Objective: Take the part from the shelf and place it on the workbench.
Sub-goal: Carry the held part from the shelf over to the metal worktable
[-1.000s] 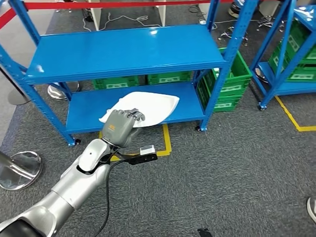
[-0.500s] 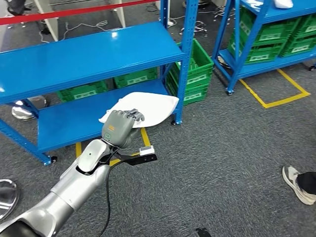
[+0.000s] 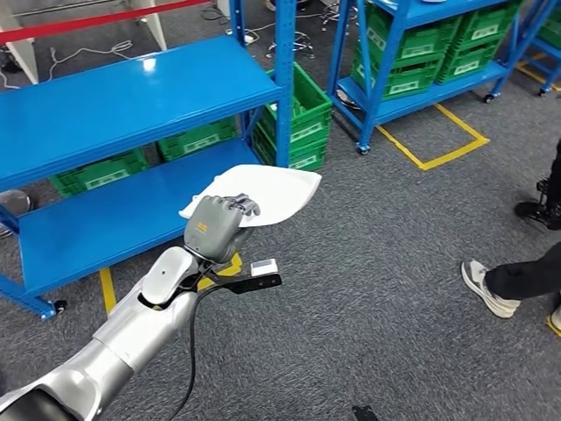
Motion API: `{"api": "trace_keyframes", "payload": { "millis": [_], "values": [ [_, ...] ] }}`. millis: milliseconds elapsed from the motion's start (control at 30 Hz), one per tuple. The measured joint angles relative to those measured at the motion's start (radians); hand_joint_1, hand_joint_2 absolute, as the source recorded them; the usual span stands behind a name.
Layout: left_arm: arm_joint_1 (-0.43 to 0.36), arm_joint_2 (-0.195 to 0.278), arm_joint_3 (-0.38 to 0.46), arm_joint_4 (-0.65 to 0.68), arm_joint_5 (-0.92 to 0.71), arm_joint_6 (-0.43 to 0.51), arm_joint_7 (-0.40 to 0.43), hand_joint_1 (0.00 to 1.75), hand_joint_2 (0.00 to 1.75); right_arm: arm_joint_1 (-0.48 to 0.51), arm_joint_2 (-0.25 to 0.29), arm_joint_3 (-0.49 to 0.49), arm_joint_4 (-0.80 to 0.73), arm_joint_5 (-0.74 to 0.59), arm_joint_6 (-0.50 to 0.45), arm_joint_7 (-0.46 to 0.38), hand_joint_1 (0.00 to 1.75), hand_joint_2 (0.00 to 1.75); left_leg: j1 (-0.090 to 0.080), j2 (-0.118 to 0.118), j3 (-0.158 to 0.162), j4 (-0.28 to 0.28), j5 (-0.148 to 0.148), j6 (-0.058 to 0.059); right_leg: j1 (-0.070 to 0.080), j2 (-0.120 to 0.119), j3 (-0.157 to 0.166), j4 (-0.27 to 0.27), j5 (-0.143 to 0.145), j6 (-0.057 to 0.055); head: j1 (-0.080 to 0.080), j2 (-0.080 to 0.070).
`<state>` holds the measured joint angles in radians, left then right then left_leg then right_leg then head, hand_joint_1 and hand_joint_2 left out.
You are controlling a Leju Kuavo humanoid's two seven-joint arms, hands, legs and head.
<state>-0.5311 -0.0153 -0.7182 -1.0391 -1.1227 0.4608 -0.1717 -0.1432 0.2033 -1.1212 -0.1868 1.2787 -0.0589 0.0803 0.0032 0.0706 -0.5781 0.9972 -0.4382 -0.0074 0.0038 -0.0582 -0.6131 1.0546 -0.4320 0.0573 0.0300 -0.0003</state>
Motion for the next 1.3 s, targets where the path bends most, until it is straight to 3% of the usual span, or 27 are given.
{"api": "trace_keyframes", "payload": {
  "millis": [67, 133, 200, 267, 300, 333, 367, 433, 500, 567, 600, 633, 700, 767, 800, 833, 867, 900, 967, 1033, 1067, 1133, 1200, 1267, 1300],
  "values": [
    [0.0, 0.0, 0.0, 0.0, 0.0, 0.0, 0.0, 1.75, 1.75, 0.003, 0.0, 0.0, 0.0, 0.0, -0.001, 0.0, 0.0, 1.75, -0.007, 0.019, -0.001, -0.001, 0.001, -0.009, 0.006, -0.006, 0.007, -0.026, 0.001, -0.015, -0.001, 0.0],
    [0.0, -0.001, -0.001, 0.0, -0.001, 0.0, 0.0, 1.75, 1.75, 0.006, 0.001, 0.0, 0.0, 0.0, -0.001, -0.002, 0.0, 1.75, -0.007, 0.028, 0.0, 0.0, -0.003, -0.019, 0.004, 0.019, 0.0, -0.027, 0.007, -0.03, -0.003, 0.0],
    [-0.002, -0.002, -0.001, -0.001, -0.002, 0.0, 0.0, 1.75, 1.75, 0.005, 0.001, 0.0, 0.0, 0.001, -0.002, -0.004, 0.0, 1.75, -0.003, -0.008, -0.019, 0.047, -0.04, -0.029, -0.001, 0.042, -0.001, -0.031, 0.013, -0.041, -0.007, 0.0],
    [0.001, -0.001, -0.001, 0.0, -0.003, 0.0, 0.0, 1.75, 1.75, 0.005, 0.002, 0.0, 0.0, 0.0, -0.003, -0.004, 0.0, 1.75, -0.002, -0.051, -0.076, 0.171, -0.105, -0.032, -0.003, 0.065, -0.004, -0.031, 0.016, -0.048, -0.011, 0.0],
    [0.004, 0.001, -0.001, 0.0, -0.003, 0.0, 0.001, 1.75, 1.75, 0.005, 0.002, 0.0, 0.0, 0.0, -0.003, -0.004, 0.0, 1.75, -0.002, -0.06, -0.107, 0.235, -0.129, -0.031, -0.003, 0.078, -0.005, -0.031, 0.017, -0.05, -0.012, 0.0],
    [0.008, 0.002, -0.001, 0.0, -0.003, 0.0, 0.001, 1.75, 1.75, 0.006, 0.002, 0.0, 0.0, -0.001, -0.003, -0.005, 0.0, 1.75, -0.002, -0.063, -0.127, 0.275, -0.136, -0.03, -0.003, 0.091, -0.007, -0.031, 0.018, -0.051, -0.013, 0.0],
    [0.01, 0.003, -0.001, 0.0, -0.004, 0.001, 0.002, 1.75, 1.75, 0.006, 0.002, 0.0, 0.0, -0.001, -0.003, -0.007, 0.0, 1.75, -0.002, -0.066, -0.131, 0.278, -0.123, -0.029, -0.003, 0.105, -0.007, -0.031, 0.019, -0.051, -0.013, 0.0],
    [0.011, 0.004, -0.001, 0.001, -0.006, 0.002, 0.002, 1.75, 1.75, 0.005, 0.002, 0.0, 0.0, -0.002, -0.004, -0.011, 0.0, 1.75, -0.001, -0.081, -0.088, 0.185, -0.054, -0.024, -0.004, 0.132, -0.007, -0.03, 0.022, -0.048, -0.013, 0.0],
    [0.009, 0.006, 0.0, 0.001, -0.007, 0.005, 0.002, 1.75, 1.75, 0.004, 0.003, 0.0, 0.0, -0.002, -0.005, -0.015, 0.0, 1.75, 0.005, -0.124, -0.03, 0.062, -0.005, -0.02, -0.002, 0.156, -0.014, -0.025, 0.024, -0.04, -0.013, 0.0],
    [0.01, 0.008, 0.002, 0.001, -0.008, 0.006, 0.002, 1.75, 1.75, 0.004, 0.003, 0.0, 0.0, -0.003, -0.007, -0.019, 0.0, 1.75, 0.008, -0.147, -0.01, 0.012, -0.003, -0.016, -0.003, 0.175, -0.026, -0.024, 0.029, -0.028, -0.013, 0.0],
    [0.011, 0.008, 0.003, 0.001, -0.008, 0.006, 0.002, 1.75, 1.75, 0.005, 0.003, -0.001, 0.0, -0.004, -0.008, -0.021, 0.0, 1.75, 0.008, -0.138, -0.009, 0.007, -0.005, -0.012, -0.006, 0.185, -0.03, -0.026, 0.033, -0.022, -0.012, 0.0],
    [0.011, 0.008, 0.003, 0.001, -0.009, 0.007, 0.002, 1.75, 1.75, 0.005, 0.003, -0.002, 0.0, -0.004, -0.009, -0.022, 0.0, 1.75, 0.007, -0.128, -0.009, 0.007, -0.003, -0.006, -0.007, 0.183, -0.034, -0.026, 0.034, -0.016, -0.012, 0.0],
    [0.008, 0.008, 0.004, 0.001, -0.009, 0.008, 0.002, 1.75, 1.75, 0.006, 0.002, -0.005, 0.0, -0.003, -0.014, -0.022, 0.0, 1.75, 0.01, -0.106, -0.006, 0.003, 0.0, 0.005, -0.004, 0.144, -0.056, 0.014, 0.009, -0.005, -0.005, 0.0],
    [0.008, 0.01, 0.006, 0.002, -0.009, 0.008, 0.002, 1.75, 1.75, 0.004, 0.002, -0.007, 0.0, -0.003, -0.018, -0.023, 0.0, 1.75, 0.009, -0.083, -0.003, 0.002, -0.002, 0.012, -0.002, 0.09, -0.107, 0.127, -0.049, 0.004, 0.003, 0.0],
    [0.009, 0.013, 0.006, 0.003, -0.009, 0.008, 0.002, 1.75, 1.75, 0.001, 0.001, -0.009, 0.0, -0.003, -0.019, -0.024, 0.0, 1.75, 0.008, -0.069, -0.002, 0.002, -0.003, 0.014, -0.003, 0.077, -0.134, 0.19, -0.075, 0.007, 0.003, 0.0],
    [0.009, 0.016, 0.007, 0.004, -0.009, 0.008, 0.002, 1.75, 1.75, 0.0, 0.001, -0.01, 0.0, -0.003, -0.02, -0.025, 0.0, 1.75, 0.007, -0.056, -0.002, 0.002, -0.004, 0.015, -0.003, 0.07, -0.15, 0.233, -0.088, 0.008, 0.003, 0.0],
    [0.008, 0.018, 0.007, 0.004, -0.009, 0.007, 0.002, 1.75, 1.75, -0.001, 0.0, -0.012, 0.0, -0.003, -0.021, -0.025, 0.0, 1.75, 0.007, -0.042, -0.001, 0.002, -0.006, 0.014, -0.004, 0.066, -0.15, 0.241, -0.084, 0.009, 0.003, 0.0],
    [0.007, 0.019, 0.007, 0.005, -0.009, 0.007, 0.002, 1.75, 1.75, 0.0, 0.0, -0.013, 0.0, -0.003, -0.021, -0.025, 0.0, 1.75, 0.007, -0.031, 0.001, 0.002, -0.007, 0.013, -0.004, 0.06, -0.129, 0.21, -0.063, 0.008, 0.003, 0.0],
    [0.004, 0.02, 0.008, 0.005, -0.009, 0.007, 0.002, 1.75, 1.75, 0.006, 0.0, -0.014, 0.0, -0.002, -0.022, -0.023, 0.0, 1.75, 0.005, -0.012, 0.007, 0.002, -0.012, 0.007, -0.001, 0.029, -0.056, 0.083, -0.009, 0.006, 0.003, 0.0],
    [-0.001, 0.022, 0.01, 0.005, -0.008, 0.007, 0.002, 1.75, 1.75, 0.011, 0.0, -0.015, 0.0, -0.001, -0.022, -0.022, 0.0, 1.75, -0.002, 0.006, 0.01, 0.004, -0.016, -0.002, 0.006, 0.0, -0.01, -0.006, 0.011, -0.006, 0.003, 0.0],
    [-0.004, 0.023, 0.011, 0.005, -0.008, 0.007, 0.002, 1.75, 1.75, 0.013, 0.0, -0.015, 0.0, -0.001, -0.022, -0.021, 0.0, 1.75, -0.005, 0.016, 0.009, 0.005, -0.017, -0.005, 0.01, -0.002, -0.007, -0.017, 0.008, -0.013, 0.001, 0.0],
    [-0.009, 0.023, 0.012, 0.005, -0.008, 0.006, 0.001, 1.75, 1.75, 0.017, 0.0, -0.016, 0.0, -0.001, -0.022, -0.021, 0.0, 1.75, -0.006, 0.034, 0.01, 0.004, -0.021, -0.013, 0.008, 0.02, -0.013, -0.02, 0.012, -0.029, -0.002, 0.0],
    [-0.018, 0.022, 0.014, 0.005, -0.008, 0.005, 0.001, 1.75, 1.75, 0.017, 0.0, -0.016, 0.0, -0.001, -0.022, -0.022, 0.0, 1.75, -0.003, 0.006, -0.003, 0.035, -0.047, -0.021, 0.005, 0.043, -0.014, -0.024, 0.016, -0.041, -0.004, 0.0],
    [-0.027, 0.023, 0.018, 0.007, -0.006, 0.002, 0.0, 1.75, 1.75, 0.015, 0.0, -0.016, 0.0, -0.001, -0.022, -0.022, 0.0, 1.75, -0.001, -0.045, -0.053, 0.142, -0.103, -0.024, 0.003, 0.065, -0.014, -0.026, 0.019, -0.049, -0.009, 0.0],
    [-0.029, 0.025, 0.022, 0.009, -0.004, 0.0, -0.001, 1.75, 1.75, 0.014, 0.001, -0.017, 0.0, -0.001, -0.022, -0.022, 0.0, 1.75, -0.002, -0.058, -0.087, 0.21, -0.13, -0.024, 0.002, 0.077, -0.014, -0.026, 0.02, -0.051, -0.01, 0.0]
  ]
}}
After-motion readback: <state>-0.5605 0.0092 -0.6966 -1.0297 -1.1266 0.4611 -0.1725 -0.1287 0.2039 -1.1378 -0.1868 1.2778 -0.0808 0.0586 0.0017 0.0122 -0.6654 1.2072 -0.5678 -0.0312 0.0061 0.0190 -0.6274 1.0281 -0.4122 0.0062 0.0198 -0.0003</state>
